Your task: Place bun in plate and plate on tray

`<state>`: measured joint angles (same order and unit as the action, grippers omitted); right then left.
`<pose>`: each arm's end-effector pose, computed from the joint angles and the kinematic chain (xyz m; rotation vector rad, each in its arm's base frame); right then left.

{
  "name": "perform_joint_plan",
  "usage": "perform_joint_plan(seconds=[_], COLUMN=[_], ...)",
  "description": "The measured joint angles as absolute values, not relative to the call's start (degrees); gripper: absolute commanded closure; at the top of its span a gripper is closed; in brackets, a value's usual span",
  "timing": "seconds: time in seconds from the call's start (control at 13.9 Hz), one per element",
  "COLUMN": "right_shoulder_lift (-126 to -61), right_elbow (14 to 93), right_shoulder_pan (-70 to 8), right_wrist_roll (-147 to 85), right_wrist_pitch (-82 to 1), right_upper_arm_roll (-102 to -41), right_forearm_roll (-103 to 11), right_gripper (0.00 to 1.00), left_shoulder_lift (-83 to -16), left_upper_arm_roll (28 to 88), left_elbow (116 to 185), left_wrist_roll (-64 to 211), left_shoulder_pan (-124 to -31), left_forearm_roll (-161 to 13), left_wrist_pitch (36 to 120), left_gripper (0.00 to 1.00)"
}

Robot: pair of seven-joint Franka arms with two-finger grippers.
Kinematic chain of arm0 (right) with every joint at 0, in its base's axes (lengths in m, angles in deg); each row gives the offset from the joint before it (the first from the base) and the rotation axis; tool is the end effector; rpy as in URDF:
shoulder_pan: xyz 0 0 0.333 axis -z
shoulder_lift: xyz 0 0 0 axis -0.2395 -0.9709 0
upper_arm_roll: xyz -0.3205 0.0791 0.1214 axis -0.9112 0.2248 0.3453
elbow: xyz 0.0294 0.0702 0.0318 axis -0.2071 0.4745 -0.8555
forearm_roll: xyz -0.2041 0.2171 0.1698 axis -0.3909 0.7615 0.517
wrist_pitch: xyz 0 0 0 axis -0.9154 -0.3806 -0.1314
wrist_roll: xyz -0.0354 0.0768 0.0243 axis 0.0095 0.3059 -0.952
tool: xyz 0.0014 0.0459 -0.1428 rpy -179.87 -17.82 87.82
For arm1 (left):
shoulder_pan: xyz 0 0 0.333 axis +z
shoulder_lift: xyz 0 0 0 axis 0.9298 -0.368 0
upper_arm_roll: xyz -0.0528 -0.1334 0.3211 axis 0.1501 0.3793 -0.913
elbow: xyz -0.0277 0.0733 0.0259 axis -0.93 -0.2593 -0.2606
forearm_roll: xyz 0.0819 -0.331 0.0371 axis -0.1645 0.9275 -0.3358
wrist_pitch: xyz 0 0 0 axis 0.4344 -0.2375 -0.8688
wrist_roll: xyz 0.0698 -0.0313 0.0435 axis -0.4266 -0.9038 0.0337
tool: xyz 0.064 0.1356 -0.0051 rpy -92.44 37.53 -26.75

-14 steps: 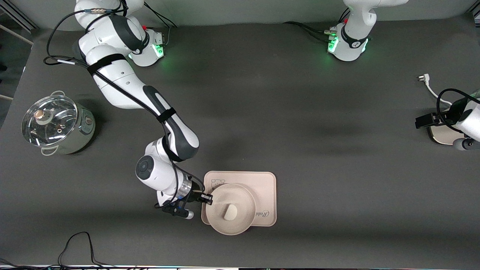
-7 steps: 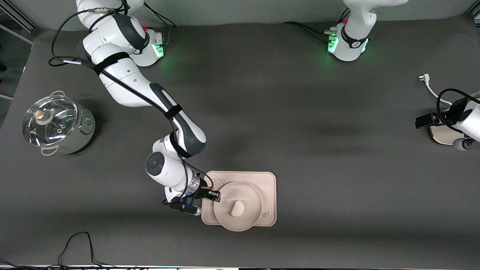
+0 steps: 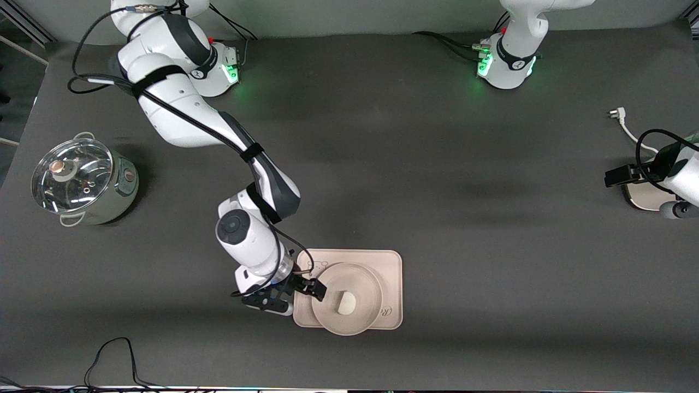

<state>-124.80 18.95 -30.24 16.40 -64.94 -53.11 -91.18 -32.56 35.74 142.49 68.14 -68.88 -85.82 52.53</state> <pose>0.7326 0.3278 0.2780 -2.8273 0.3783 -0.4054 0.5381 0.0369 0.5288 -3.0801 -0.1133 0.2431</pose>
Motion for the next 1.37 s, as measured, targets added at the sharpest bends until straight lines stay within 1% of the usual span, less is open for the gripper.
perform_joint_plan(seconds=[0.22,0.5,0.65,0.79,0.94,1.15,1.37], right_shoulder_lift=[-117.32,-106.29,-100.09,-93.21,-84.83,-72.70,-64.52], right_elbow=[21.29,26.71,29.55,32.87,38.46,48.82,55.99], right_shoulder_pan=[-28.29,-27.27,-27.14,-26.90,-26.45,-26.23,-26.20], right_wrist_roll=[13.24,6.00,-1.45,-7.37,-12.17,-17.49,-18.42], right_wrist_pitch=[-56.29,-40.82,-32.87,-26.66,-23.92,-23.12,-22.99], right_upper_arm_roll=[-53.11,-54.17,-57.21,-61.96,-66.61,-71.96,-73.62], right_forearm_roll=[-91.33,-91.35,-90.63,-86.44,-83.41,-82.09,-81.93], right_gripper=[0.00,0.00,0.00,0.00,0.00,0.00,0.00], left_shoulder_lift=[-32.72,-32.65,-31.82,-30.32,-28.11,-24.91,-24.45], left_upper_arm_roll=[35.77,35.77,35.75,35.75,36.16,37.49,37.60], left_elbow=[142.50,142.35,142.31,142.33,142.90,145.13,145.50], left_wrist_roll=[68.14,68.14,68.14,68.14,68.14,68.14,68.11], left_shoulder_pan=[-68.90,-68.92,-68.91,-68.86,-68.29,-66.44,-66.06], left_forearm_roll=[-85.81,-85.81,-85.81,-85.82,-85.82,-85.83,-85.83], left_wrist_pitch=[52.53,52.53,52.52,51.98,51.11,50.96,50.94], left_gripper=[0.00,0.00,0.00,0.00,0.00,0.00,0.00])
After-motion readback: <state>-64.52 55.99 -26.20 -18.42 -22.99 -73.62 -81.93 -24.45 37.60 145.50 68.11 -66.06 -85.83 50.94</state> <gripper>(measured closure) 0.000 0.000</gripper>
